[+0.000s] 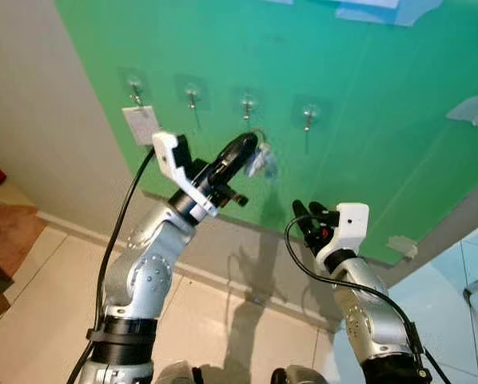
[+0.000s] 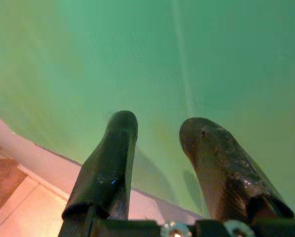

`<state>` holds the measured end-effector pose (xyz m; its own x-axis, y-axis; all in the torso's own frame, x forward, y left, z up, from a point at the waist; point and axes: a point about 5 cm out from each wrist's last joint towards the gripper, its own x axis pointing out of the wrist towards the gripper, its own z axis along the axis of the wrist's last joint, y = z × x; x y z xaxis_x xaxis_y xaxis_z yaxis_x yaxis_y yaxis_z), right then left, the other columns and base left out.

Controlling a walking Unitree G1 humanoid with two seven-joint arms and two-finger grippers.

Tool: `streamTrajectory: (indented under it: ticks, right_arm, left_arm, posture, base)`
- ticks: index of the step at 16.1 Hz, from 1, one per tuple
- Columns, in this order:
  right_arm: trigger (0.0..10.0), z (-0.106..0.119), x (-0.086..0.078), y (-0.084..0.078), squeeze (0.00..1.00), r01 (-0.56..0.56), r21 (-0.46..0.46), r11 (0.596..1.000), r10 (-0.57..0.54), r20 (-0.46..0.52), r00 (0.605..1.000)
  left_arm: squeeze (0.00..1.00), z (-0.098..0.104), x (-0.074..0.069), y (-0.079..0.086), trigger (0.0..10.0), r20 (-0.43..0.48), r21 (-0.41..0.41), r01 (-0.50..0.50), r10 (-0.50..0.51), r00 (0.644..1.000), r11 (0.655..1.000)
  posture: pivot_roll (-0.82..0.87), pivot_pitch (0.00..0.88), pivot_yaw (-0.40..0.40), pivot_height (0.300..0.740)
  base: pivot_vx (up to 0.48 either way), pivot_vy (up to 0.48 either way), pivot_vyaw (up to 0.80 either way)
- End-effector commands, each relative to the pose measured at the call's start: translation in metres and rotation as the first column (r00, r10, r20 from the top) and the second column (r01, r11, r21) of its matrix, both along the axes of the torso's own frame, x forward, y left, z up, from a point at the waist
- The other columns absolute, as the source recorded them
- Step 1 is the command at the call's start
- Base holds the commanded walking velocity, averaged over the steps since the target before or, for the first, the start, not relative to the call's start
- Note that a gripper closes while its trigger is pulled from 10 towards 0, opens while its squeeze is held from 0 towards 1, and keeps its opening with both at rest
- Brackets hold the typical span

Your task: Hang keys on a hook

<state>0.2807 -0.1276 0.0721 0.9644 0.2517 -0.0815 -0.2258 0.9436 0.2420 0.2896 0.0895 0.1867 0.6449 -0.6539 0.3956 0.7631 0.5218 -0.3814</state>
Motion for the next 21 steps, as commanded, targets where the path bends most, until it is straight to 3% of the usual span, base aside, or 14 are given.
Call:
streamTrajectory:
  ticks: [1,4,9,17,21]
  right_arm:
    - [10.0,-0.003,0.000,0.001,0.00,-0.001,-0.003,1.000,0.001,-0.019,1.000]
    - [10.0,-0.003,0.000,0.002,0.00,-0.003,-0.001,1.000,0.003,-0.019,1.000]
    - [10.0,-0.003,-0.002,0.002,0.00,0.001,-0.001,1.000,-0.001,-0.021,1.000]
    - [10.0,-0.003,-0.003,0.003,0.00,0.007,0.004,1.000,-0.007,-0.020,1.000]
    - [10.0,-0.003,-0.004,0.004,0.00,0.005,0.006,1.000,-0.005,-0.020,1.000]
  left_arm:
    - [0.00,0.012,-0.005,-0.003,10.0,0.055,-0.029,0.047,-0.045,0.997,0.998]
    - [0.00,0.013,-0.008,0.008,10.0,0.054,-0.088,0.057,-0.052,0.997,0.995]
    - [0.00,0.011,0.006,0.030,10.0,0.011,-0.168,-0.003,0.005,1.000,0.986]
    - [0.00,0.010,0.019,0.023,10.0,-0.005,-0.201,0.018,-0.020,1.000,0.979]
    - [0.00,0.007,0.036,0.037,10.0,-0.048,-0.229,-0.069,0.060,0.997,0.971]
  posture:
    - [0.03,0.091,-0.006,0.740]
    - [0.04,0.095,-0.003,0.740]
    - [0.04,0.099,-0.003,0.740]
    - [0.04,0.106,0.002,0.740]
    - [0.04,0.107,0.000,0.740]
  base:
    - [0.000,0.000,0.00]
    - [0.000,0.000,0.00]
    - [0.000,0.000,0.00]
    - [0.000,0.000,0.00]
    - [0.000,0.000,0.00]
